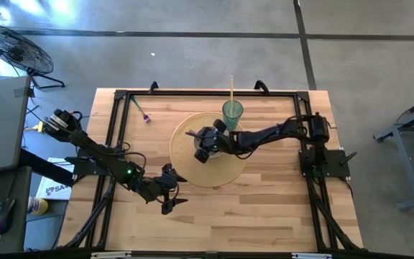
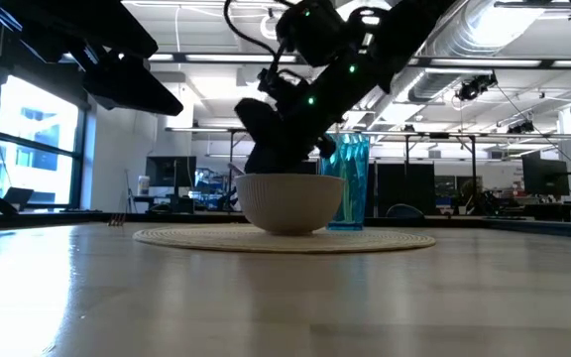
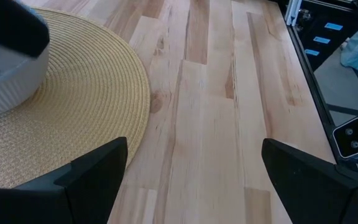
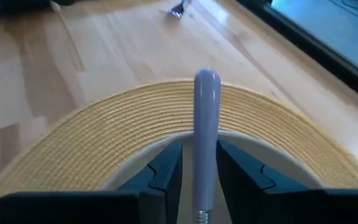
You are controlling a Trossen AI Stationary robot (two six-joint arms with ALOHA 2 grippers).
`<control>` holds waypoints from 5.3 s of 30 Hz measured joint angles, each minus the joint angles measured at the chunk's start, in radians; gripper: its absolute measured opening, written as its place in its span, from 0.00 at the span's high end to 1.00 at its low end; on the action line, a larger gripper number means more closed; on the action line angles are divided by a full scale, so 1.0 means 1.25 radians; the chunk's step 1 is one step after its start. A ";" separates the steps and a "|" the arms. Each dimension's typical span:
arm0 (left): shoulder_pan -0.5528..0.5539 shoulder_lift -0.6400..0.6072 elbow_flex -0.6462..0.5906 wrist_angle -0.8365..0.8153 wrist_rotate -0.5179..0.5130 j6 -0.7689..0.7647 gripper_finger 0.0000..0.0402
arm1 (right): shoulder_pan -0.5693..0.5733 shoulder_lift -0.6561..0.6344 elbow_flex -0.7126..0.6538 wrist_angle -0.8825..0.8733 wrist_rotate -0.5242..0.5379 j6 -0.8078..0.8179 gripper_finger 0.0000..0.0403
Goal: Pick & Place Utensil
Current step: Put the blue fork into the white bowl to the right of the purple spoon
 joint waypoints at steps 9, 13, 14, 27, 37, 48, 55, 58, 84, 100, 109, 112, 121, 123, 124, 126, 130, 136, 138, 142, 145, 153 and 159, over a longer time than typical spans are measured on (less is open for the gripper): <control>0.000 0.000 0.000 0.000 0.000 0.000 0.09 | 0.087 -0.128 0.000 -0.091 0.050 -0.005 0.79; 0.000 0.000 0.000 0.000 0.000 0.000 0.09 | 0.168 -0.149 0.000 -0.105 0.093 -0.005 0.79; 0.000 0.000 0.000 0.001 0.000 0.000 0.09 | 0.190 -0.149 0.000 -0.105 0.104 -0.005 0.79; 0.000 0.000 0.000 0.116 -0.024 -0.006 0.09 | 0.435 -0.149 0.000 -0.121 0.145 0.040 0.79; 0.007 0.000 0.000 0.158 -0.129 -0.011 0.09 | 0.531 -0.149 0.000 -0.125 0.157 0.094 0.79; 0.188 -0.040 0.000 0.156 -0.037 -0.057 0.09 | 0.542 -0.149 0.000 -0.126 0.219 0.156 0.79; 0.340 -0.126 0.000 0.075 0.001 -0.008 0.09 | 0.569 -0.142 0.000 -0.127 0.242 0.203 0.79; 0.388 -0.172 0.003 0.068 0.001 0.030 0.09 | 0.592 -0.136 0.000 -0.129 0.253 0.220 0.79; 0.848 -0.199 0.238 -0.763 0.043 -0.200 0.09 | 0.639 -0.136 0.000 -0.128 0.325 0.193 0.79; 1.057 0.051 0.238 -0.811 0.136 -0.173 0.09 | 0.635 -0.136 0.000 -0.141 0.318 0.133 0.79; 1.030 0.154 0.237 -0.810 0.090 -0.078 0.14 | 0.634 -0.136 0.000 -0.155 0.319 0.151 0.79; 1.005 0.186 0.237 -0.812 0.060 -0.065 0.20 | 0.634 -0.136 0.000 -0.155 0.319 0.154 0.79; 0.984 0.254 0.216 -0.795 0.006 -0.020 0.39 | 0.634 -0.136 0.000 -0.156 0.309 0.195 0.79; 0.984 0.259 0.191 -0.790 -0.012 -0.019 0.41 | 0.634 -0.136 0.000 -0.156 0.309 0.197 0.79; 0.984 0.261 0.181 -0.787 -0.029 -0.019 0.42 | 0.635 -0.136 0.000 -0.156 0.305 0.197 0.79; 0.984 0.262 0.166 -0.777 -0.054 -0.020 0.42 | 0.635 -0.136 0.000 -0.156 0.298 0.197 0.79; 0.981 0.261 0.159 -0.761 -0.066 -0.004 0.42 | 0.635 -0.136 0.000 -0.155 0.298 0.197 0.79; 0.925 0.261 0.158 -0.720 -0.085 0.050 0.42 | 0.633 -0.136 0.000 -0.155 0.300 0.194 0.79; 0.902 0.262 0.158 -0.719 -0.096 0.063 0.42 | 0.633 -0.136 0.000 -0.156 0.300 0.193 0.79; 0.882 0.262 0.158 -0.729 -0.107 0.079 0.42 | 0.634 -0.136 0.000 -0.161 0.294 0.195 0.79; 0.885 0.268 0.158 -0.755 -0.107 0.079 0.42 | 0.634 -0.136 0.000 -0.162 0.294 0.196 0.79; 0.882 0.309 0.161 -0.773 -0.140 0.099 0.42 | 0.633 -0.136 0.000 -0.161 0.295 0.196 0.79; 0.882 0.314 0.161 -0.782 -0.151 0.091 0.43 | 0.633 -0.136 0.000 -0.161 0.294 0.196 0.79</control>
